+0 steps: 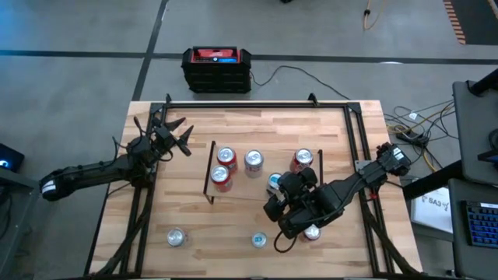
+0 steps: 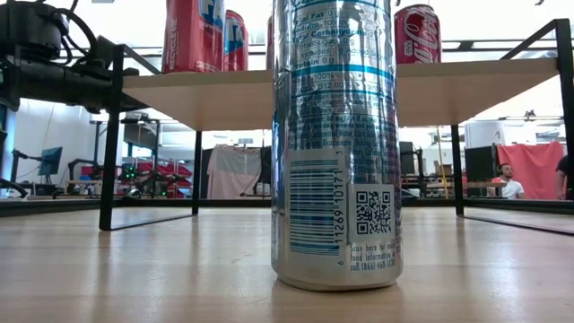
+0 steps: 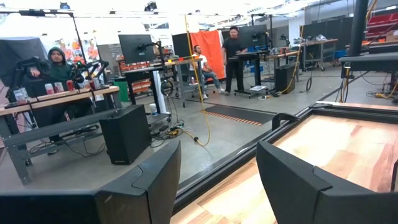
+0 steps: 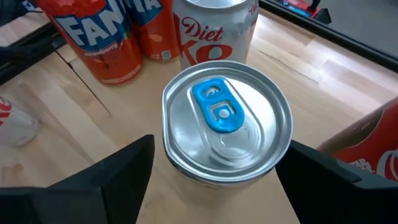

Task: Place canned beverage on shelf
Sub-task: Put the right blue soda can on the shelf

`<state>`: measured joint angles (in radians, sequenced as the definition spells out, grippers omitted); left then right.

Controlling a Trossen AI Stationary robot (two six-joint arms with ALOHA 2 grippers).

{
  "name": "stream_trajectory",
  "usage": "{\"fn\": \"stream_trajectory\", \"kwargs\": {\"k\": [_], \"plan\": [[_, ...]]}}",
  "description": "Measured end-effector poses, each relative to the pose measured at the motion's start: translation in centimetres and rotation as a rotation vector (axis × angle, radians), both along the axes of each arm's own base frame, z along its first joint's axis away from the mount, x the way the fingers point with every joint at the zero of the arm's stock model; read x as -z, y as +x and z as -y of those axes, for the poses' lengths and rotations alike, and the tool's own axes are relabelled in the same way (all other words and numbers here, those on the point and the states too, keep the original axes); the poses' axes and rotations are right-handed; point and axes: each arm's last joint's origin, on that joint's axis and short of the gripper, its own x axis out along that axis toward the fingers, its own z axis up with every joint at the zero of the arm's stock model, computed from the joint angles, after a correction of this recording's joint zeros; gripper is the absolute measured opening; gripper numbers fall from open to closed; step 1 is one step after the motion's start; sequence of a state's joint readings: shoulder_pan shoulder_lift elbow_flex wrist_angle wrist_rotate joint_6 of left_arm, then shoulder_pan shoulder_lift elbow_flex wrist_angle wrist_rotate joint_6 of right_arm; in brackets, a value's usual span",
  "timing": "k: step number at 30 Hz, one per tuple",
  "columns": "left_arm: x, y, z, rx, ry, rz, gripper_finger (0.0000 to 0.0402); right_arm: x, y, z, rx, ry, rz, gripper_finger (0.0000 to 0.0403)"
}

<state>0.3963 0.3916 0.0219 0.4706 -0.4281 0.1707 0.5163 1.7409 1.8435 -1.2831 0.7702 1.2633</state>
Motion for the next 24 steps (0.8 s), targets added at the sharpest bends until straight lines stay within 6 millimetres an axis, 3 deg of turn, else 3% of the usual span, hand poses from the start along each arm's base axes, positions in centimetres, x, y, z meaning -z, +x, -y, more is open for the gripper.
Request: {"fn": "stream_trajectory", "kwargs": {"k": [8,24], "plan": [[0.0,0.0,0.0,0.000,0.000,0.000,0.0195,-0.7,-0.4,0.2,-0.004,0.012,0.015,0.0311],[0.0,0.0,0.0,0.000,0.000,0.000,0.0195,-4.8,-1.4,1.0,-0.099,0.131,-0.031,0.0311]]}}
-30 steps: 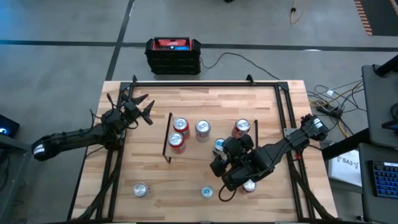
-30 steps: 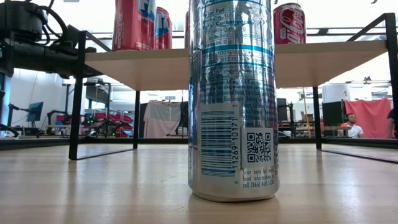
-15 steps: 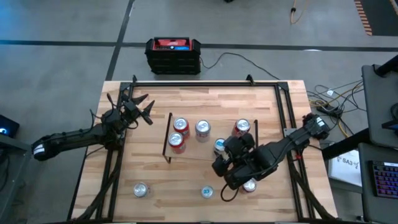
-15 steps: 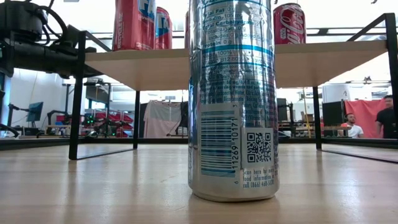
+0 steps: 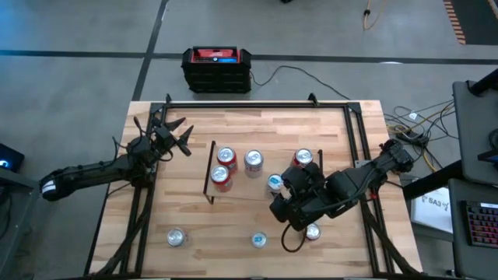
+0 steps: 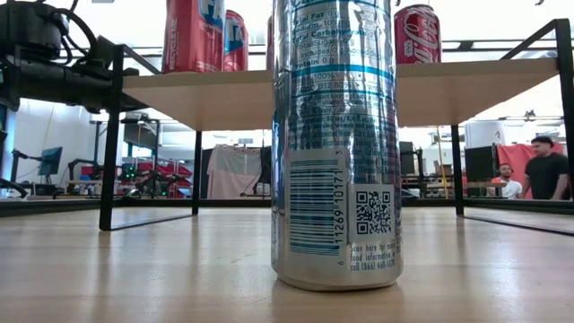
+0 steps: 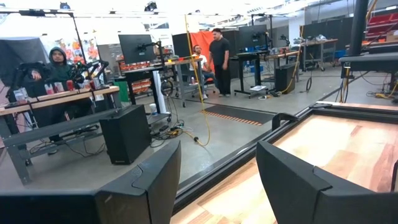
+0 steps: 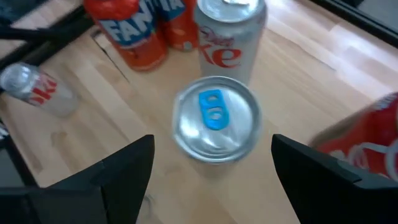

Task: Place canned beverage on shelf
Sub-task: Put the right blue soda can on the shelf

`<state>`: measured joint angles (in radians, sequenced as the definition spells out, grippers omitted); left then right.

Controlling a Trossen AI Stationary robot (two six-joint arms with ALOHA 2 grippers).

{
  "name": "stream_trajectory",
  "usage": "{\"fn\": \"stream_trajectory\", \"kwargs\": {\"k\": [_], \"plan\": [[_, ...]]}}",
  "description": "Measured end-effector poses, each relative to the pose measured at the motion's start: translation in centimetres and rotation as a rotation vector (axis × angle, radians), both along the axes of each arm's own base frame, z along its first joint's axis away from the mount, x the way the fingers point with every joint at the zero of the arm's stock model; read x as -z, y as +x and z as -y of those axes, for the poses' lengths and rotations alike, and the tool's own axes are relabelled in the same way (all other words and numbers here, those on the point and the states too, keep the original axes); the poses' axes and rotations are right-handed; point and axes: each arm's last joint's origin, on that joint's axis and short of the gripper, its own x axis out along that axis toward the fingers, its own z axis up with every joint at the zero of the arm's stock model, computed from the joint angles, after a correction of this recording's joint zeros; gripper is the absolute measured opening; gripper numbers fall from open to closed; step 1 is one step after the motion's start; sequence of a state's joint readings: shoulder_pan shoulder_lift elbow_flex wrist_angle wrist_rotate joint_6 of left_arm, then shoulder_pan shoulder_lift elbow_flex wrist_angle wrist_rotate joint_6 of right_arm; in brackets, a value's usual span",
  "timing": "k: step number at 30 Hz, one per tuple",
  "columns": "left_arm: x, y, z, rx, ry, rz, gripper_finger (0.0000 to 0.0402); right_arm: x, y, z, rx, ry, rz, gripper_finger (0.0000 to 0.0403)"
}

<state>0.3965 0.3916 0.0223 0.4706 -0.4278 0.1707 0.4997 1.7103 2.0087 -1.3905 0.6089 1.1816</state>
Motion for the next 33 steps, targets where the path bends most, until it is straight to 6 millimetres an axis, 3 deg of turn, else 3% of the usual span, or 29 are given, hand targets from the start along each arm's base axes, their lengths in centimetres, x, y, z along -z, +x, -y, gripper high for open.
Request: {"fn": "stream_trajectory", "kwargs": {"k": [18,33], "plan": [[0.0,0.0,0.0,0.000,0.000,0.000,0.0195,-2.4,0.1,4.0,-0.074,0.216,-0.147,0.0311],[0.0,0.0,0.0,0.000,0.000,0.000,0.0195,-3.2,0.0,5.0,-0.229,0.309,-0.220,0.0311]]}}
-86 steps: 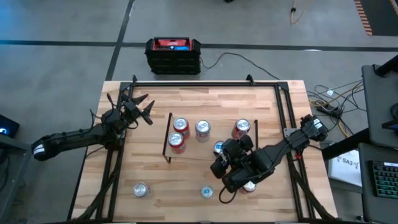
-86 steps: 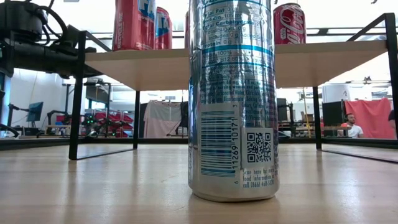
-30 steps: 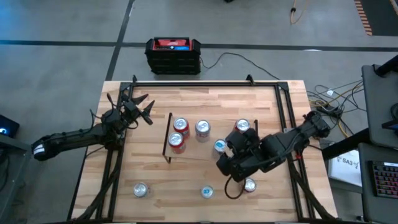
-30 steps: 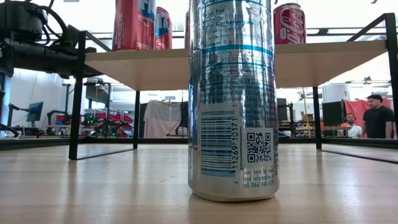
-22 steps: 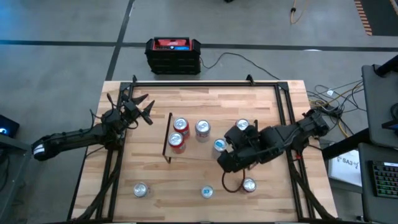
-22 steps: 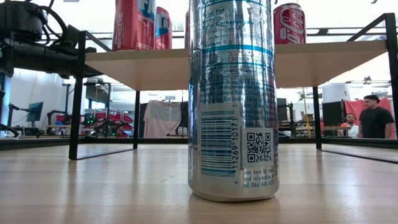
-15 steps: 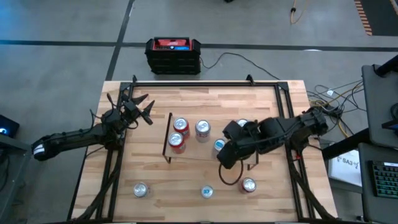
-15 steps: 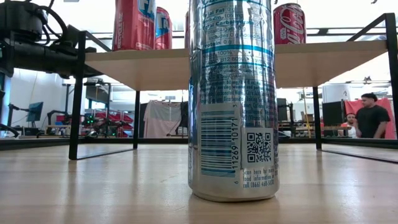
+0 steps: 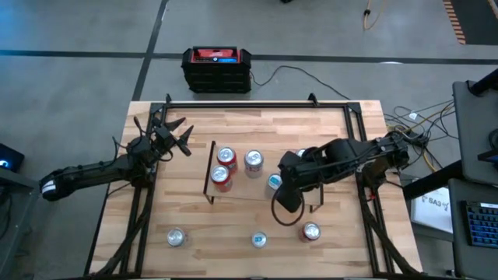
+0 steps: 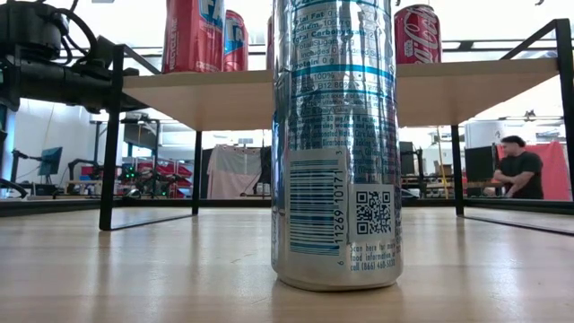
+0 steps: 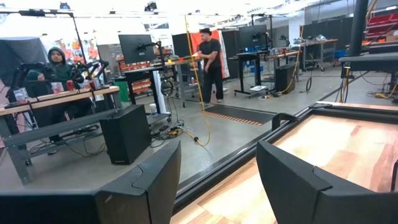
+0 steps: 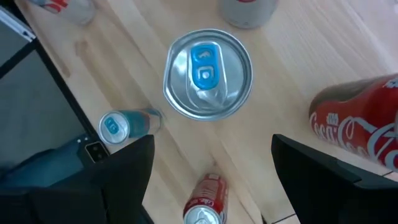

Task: Place canned beverage on shelf
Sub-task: Put the right blue soda can on the shelf

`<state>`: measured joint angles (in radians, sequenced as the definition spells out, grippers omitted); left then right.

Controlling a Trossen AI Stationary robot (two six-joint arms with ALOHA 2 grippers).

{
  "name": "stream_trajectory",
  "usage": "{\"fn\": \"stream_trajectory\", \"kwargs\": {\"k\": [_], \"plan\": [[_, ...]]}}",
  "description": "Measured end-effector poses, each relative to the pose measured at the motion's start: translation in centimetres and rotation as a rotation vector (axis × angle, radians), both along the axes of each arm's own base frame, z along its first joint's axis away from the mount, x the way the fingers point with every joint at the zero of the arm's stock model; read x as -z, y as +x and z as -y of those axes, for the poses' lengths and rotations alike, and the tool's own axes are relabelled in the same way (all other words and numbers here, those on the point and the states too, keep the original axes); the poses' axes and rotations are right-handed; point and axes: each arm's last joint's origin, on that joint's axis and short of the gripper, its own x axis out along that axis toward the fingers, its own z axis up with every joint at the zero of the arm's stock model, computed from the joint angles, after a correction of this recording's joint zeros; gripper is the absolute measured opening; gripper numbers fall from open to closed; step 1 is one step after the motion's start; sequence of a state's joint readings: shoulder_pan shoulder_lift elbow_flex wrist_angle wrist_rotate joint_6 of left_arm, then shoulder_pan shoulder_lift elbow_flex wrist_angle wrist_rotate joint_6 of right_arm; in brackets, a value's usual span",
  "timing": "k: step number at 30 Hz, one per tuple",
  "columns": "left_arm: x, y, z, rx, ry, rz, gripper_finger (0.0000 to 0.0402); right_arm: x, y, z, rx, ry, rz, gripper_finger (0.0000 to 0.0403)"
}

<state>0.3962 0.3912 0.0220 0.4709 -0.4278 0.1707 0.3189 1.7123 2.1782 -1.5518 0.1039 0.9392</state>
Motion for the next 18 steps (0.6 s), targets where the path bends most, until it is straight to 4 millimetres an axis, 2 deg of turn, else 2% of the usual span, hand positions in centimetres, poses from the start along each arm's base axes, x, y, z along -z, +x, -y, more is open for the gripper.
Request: {"fn": "stream_trajectory", "kwargs": {"k": [18], "plan": [[0.0,0.0,0.0,0.000,0.000,0.000,0.0195,-0.3,1.3,2.5,-0.003,0.039,0.051,0.0311]]}}
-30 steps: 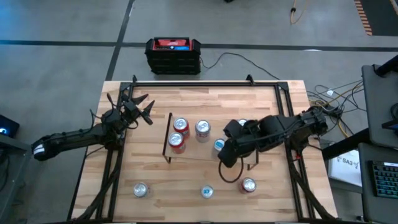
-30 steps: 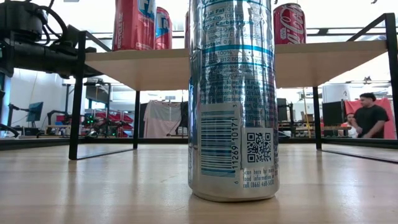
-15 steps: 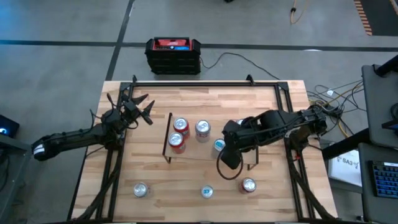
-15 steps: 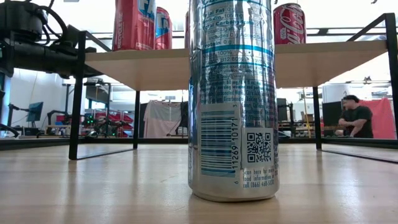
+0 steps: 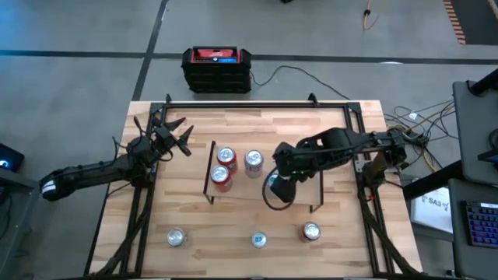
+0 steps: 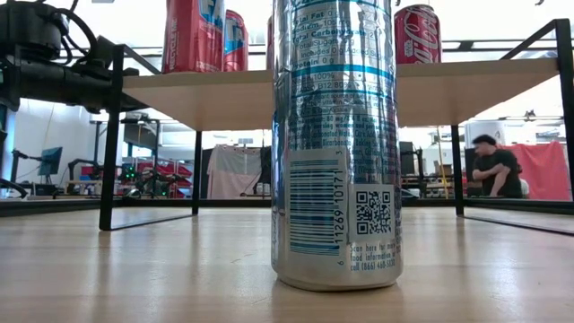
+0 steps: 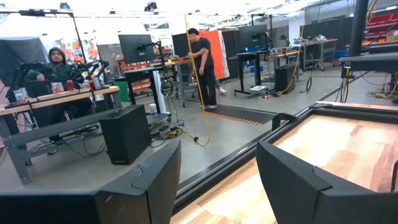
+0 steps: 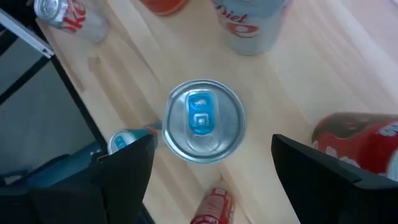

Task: Place canned beverage on shelf
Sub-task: Put the right blue soda can on the shelf

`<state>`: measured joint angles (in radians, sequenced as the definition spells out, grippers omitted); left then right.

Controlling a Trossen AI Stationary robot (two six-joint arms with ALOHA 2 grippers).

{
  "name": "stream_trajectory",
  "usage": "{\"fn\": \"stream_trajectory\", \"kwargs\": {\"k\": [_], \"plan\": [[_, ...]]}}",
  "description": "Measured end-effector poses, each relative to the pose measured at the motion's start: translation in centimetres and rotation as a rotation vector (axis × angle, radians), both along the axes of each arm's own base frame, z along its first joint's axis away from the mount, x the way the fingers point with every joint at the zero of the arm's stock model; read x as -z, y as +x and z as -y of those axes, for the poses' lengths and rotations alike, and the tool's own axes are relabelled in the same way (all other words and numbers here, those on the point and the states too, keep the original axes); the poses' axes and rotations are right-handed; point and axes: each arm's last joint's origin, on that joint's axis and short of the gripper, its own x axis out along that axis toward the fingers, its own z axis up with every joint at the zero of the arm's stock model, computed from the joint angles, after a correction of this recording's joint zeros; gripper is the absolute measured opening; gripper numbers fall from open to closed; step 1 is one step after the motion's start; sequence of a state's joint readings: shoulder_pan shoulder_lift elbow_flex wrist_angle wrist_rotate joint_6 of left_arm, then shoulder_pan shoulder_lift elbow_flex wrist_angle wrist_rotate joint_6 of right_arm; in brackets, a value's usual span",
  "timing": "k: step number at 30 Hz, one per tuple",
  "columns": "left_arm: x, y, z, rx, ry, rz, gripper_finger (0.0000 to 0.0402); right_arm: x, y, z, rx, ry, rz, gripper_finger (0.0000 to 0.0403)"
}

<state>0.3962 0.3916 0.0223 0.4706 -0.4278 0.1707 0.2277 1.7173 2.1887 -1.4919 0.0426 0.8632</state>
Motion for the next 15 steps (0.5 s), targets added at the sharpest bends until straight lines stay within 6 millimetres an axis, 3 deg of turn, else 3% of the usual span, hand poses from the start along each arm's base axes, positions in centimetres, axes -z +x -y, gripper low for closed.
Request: {"fn": "stream_trajectory", "kwargs": {"k": [15], "plan": [[0.0,0.0,0.0,0.000,0.000,0.000,0.0195,-0.2,1.5,-0.3,-0.173,-0.038,0.035,0.0311]]}}
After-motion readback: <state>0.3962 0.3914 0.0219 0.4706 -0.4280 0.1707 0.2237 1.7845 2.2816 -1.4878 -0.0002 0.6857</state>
